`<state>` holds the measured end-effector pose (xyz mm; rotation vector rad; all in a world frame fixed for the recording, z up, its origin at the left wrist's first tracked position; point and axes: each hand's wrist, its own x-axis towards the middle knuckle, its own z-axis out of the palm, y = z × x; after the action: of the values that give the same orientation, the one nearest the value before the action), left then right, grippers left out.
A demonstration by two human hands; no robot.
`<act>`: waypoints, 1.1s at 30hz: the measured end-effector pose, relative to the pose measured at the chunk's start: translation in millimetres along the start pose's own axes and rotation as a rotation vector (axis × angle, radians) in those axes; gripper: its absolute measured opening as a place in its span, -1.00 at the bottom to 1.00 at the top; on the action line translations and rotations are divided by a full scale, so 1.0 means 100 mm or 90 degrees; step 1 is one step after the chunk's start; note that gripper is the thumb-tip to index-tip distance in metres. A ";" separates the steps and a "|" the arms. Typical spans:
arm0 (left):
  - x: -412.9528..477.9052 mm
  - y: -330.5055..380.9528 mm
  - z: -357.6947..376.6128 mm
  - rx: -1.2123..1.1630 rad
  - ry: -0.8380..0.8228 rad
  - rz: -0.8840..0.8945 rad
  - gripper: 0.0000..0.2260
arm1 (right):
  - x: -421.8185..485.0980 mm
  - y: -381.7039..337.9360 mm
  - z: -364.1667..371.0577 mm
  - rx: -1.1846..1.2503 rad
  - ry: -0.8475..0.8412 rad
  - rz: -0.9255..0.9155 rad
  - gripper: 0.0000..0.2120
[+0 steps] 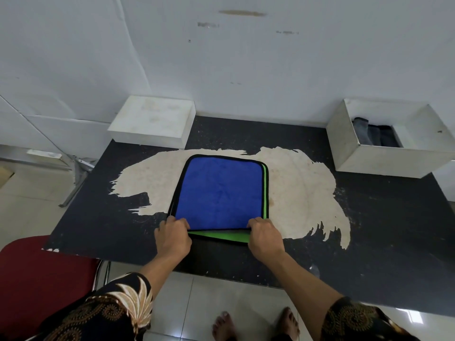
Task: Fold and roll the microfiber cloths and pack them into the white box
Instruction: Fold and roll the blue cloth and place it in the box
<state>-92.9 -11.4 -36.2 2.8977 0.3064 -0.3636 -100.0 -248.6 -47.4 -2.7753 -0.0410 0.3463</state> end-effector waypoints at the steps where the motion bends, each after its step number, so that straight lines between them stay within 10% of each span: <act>1: 0.00 -0.03 -0.01 -0.002 0.003 -0.018 -0.78 | -0.01 0.01 0.00 0.000 -0.001 -0.003 -0.68; 15: 0.20 -0.04 -0.15 -0.298 -0.045 -0.152 -0.82 | 0.02 0.10 -0.12 0.118 0.075 0.127 -0.83; 22: 0.42 -0.05 -0.10 -0.771 -0.009 -0.378 -0.95 | -0.02 0.14 -0.18 0.160 0.070 0.174 -0.88; 33: 0.50 0.05 -0.14 -0.806 0.008 -0.442 -0.89 | 0.13 0.05 -0.28 0.337 0.081 0.338 -0.77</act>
<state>-41.4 -4.6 -35.3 1.4923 1.0688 -0.1368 -81.1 -261.2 -26.8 -2.2319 0.7196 0.2577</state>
